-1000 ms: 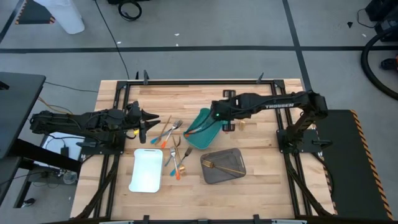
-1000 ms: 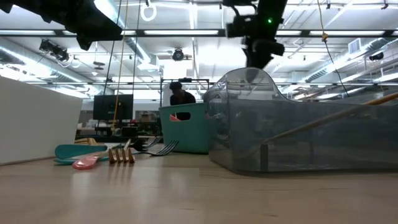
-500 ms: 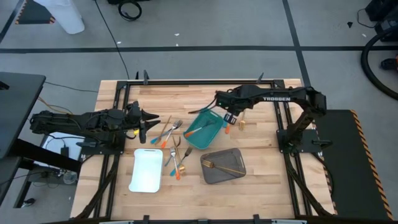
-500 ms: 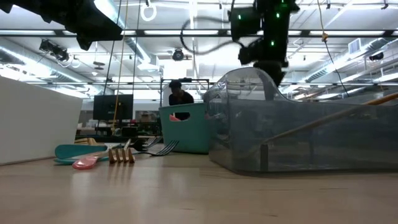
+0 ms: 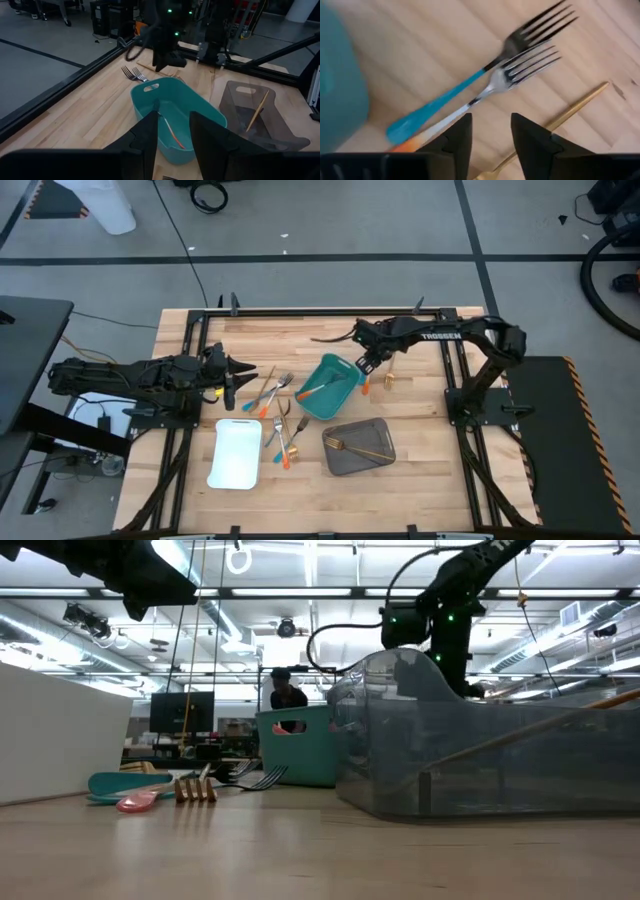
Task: Sort silverware by color (type)
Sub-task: Put the orange silver fork into the blue bin
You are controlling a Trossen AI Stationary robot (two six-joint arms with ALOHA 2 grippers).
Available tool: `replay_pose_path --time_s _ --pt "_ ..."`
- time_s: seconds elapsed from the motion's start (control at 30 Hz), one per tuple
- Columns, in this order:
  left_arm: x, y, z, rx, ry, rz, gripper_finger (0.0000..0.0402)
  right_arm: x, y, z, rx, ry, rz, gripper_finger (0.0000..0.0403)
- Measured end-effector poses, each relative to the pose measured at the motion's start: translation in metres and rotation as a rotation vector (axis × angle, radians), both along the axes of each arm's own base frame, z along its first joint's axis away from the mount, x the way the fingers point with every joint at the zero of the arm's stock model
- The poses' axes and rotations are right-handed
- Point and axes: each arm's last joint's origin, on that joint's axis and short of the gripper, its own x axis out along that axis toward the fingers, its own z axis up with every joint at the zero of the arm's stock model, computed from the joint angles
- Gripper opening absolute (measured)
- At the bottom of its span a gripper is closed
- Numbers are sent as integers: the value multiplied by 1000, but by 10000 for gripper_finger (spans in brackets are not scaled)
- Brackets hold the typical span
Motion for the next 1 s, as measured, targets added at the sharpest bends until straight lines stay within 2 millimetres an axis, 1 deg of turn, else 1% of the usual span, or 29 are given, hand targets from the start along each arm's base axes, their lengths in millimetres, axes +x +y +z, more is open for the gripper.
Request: replay_pose_path --time_s 0.13,0.27,0.37,0.6,1.0 --pt "0 0 0 0 1 0 121 -5 -11 -3 19 -35 -74 182" --pt "0 0 0 1 1 0 121 -11 -15 -15 25 -60 -120 201" --pt "0 0 0 1 1 0 121 -14 -16 -24 23 -74 -142 203" --pt "0 0 0 1 1 0 121 -15 -14 -37 41 -154 -152 198" --pt "0 0 0 2 1 0 121 -20 -14 -47 11 -161 -159 197"
